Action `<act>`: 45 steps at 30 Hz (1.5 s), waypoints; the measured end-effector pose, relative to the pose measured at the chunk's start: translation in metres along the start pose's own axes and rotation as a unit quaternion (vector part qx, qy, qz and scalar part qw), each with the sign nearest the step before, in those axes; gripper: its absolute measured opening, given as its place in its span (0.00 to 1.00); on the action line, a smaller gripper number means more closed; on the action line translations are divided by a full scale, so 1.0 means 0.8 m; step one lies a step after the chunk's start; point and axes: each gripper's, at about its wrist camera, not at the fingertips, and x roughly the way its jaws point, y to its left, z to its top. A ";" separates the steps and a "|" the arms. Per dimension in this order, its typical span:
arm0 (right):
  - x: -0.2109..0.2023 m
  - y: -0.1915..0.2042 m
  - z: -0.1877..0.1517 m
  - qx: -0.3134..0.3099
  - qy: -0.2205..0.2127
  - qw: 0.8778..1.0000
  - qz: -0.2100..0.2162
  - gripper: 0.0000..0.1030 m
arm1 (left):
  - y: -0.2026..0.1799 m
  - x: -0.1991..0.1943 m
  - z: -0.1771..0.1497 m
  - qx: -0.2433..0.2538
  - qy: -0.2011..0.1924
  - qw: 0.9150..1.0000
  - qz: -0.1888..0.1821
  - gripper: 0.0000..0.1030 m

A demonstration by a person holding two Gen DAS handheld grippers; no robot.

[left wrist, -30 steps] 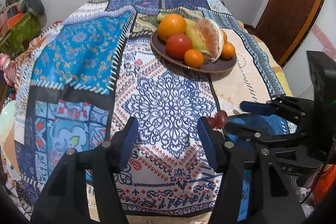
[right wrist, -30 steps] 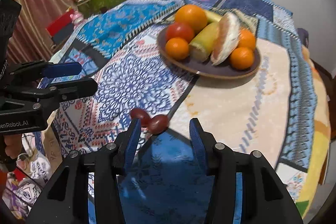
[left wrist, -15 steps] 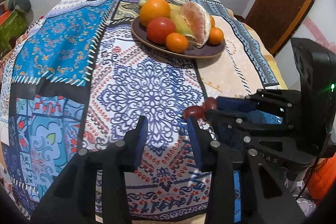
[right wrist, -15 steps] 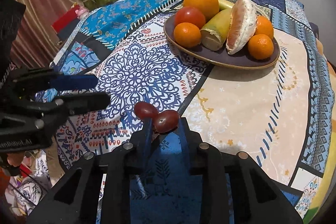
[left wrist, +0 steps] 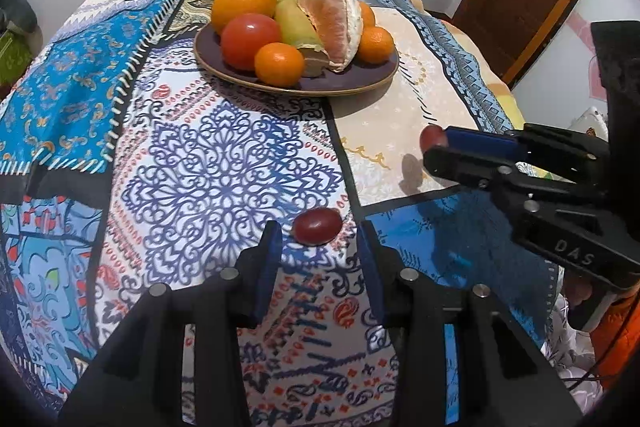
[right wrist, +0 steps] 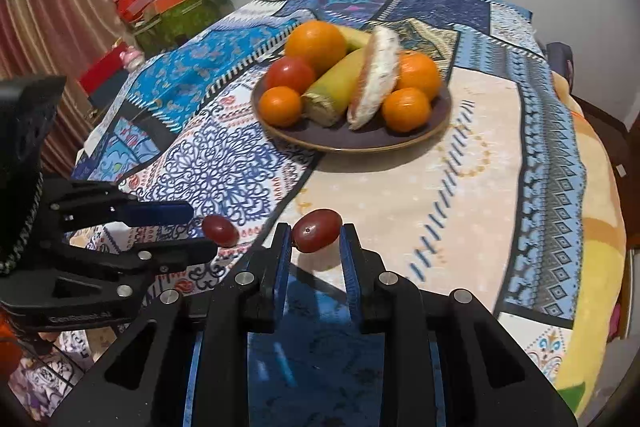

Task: Organize fruits
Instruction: 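Move the right tool to the dark red grapes and grasp one while the left tool grasps another, then set the grape on the plate with the right tool while the left tool sets its grape there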

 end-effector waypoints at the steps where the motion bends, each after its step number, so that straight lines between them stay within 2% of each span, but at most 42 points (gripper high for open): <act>1: -0.002 -0.003 0.000 0.002 -0.002 1.000 -0.002 0.22 | -0.001 0.003 0.002 -0.001 -0.001 1.000 0.004 0.32; 4: -0.005 -0.008 0.000 0.006 -0.007 1.000 -0.005 0.22 | -0.002 0.005 0.005 0.002 -0.008 1.000 0.021 0.25; 8: -0.008 -0.012 0.002 0.011 -0.013 1.000 -0.006 0.22 | 0.001 0.004 0.007 0.004 -0.009 1.000 0.015 0.21; 25: -0.014 -0.026 0.022 0.017 -0.038 0.999 -0.014 0.22 | 0.000 -0.035 0.041 0.006 -0.066 0.998 0.016 0.21; 36: 0.002 -0.035 0.048 0.013 -0.047 0.999 -0.017 0.22 | -0.007 -0.017 0.086 0.013 -0.083 0.996 0.013 0.21; 45: 0.027 -0.046 0.065 0.016 -0.041 0.999 -0.014 0.22 | -0.010 0.000 0.103 0.020 -0.087 0.996 0.007 0.21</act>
